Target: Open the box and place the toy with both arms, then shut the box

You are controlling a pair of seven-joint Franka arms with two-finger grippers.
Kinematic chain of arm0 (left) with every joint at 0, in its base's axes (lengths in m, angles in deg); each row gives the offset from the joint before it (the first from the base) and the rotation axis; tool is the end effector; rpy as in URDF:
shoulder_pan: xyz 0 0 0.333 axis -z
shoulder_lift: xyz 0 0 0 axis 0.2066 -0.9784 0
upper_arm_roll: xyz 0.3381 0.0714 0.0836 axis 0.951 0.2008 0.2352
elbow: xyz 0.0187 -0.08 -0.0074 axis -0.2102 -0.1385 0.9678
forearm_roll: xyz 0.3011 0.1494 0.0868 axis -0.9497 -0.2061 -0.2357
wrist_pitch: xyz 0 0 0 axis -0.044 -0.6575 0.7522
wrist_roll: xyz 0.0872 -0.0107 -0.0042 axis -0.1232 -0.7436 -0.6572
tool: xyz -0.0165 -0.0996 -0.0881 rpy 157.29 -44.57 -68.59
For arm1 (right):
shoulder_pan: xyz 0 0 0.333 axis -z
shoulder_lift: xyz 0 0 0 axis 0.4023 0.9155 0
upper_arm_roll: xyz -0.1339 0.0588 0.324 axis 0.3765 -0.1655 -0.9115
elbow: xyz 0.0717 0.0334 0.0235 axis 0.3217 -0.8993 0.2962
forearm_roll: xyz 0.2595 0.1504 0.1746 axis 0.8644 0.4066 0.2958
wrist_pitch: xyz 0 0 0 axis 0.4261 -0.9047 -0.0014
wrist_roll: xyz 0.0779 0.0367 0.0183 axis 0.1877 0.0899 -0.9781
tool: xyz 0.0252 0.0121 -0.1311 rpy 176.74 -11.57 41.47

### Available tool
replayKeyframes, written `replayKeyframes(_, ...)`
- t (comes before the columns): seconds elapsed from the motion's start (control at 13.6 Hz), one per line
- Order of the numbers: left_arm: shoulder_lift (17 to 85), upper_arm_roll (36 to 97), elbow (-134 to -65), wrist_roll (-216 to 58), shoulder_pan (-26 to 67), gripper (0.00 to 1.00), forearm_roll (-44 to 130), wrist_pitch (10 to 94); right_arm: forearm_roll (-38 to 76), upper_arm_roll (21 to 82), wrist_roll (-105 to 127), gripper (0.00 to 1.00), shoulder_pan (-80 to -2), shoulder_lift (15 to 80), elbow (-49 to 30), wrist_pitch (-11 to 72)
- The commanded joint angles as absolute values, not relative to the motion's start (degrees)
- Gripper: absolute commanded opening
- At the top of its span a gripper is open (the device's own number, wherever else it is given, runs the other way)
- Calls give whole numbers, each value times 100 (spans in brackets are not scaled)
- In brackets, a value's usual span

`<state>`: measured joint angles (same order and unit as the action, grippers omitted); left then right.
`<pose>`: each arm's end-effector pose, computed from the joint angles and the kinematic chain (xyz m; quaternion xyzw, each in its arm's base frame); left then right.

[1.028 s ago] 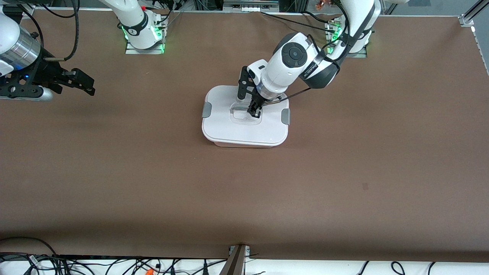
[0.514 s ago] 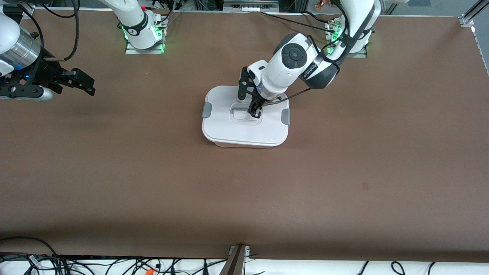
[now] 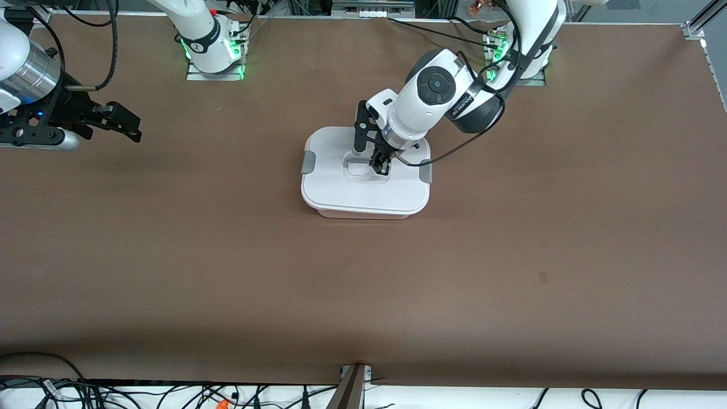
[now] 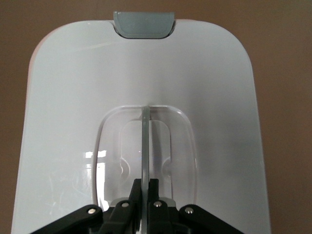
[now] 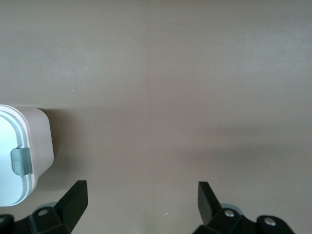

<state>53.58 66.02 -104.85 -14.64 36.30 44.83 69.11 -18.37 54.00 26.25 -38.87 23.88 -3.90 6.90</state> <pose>0.4731 -0.4226 0.3797 0.6879 -0.7107 0.0807 0.1233 0.5023 0.0628 0.6189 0.9996 -0.0271 -0.0095 0.0029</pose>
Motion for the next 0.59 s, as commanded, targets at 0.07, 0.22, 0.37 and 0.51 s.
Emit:
replayKeyframes(0.07, 5073, 6652, -10209, -1470, 3557, 0, 4585, 6656, -1771, 5424, 2621, 100, -3902, 2420, -268, 581)
replayKeyframes(0.22, 5073, 6643, -10209, -1496, 3539, 0, 4585, 6656, -1771, 5424, 2604, 100, -3902, 2420, -259, 581)
replayKeyframes(0.37, 5047, 6643, -10087, -1505, 3548, 0, 4707, 6717, -1780, 5397, 2630, 100, -3919, 2428, -241, 581)
replayKeyframes(0.51, 4985, 6643, -10068, -1514, 3548, 0, 4761, 7023, -1780, 5397, 2630, 100, -3911, 2455, -241, 589)
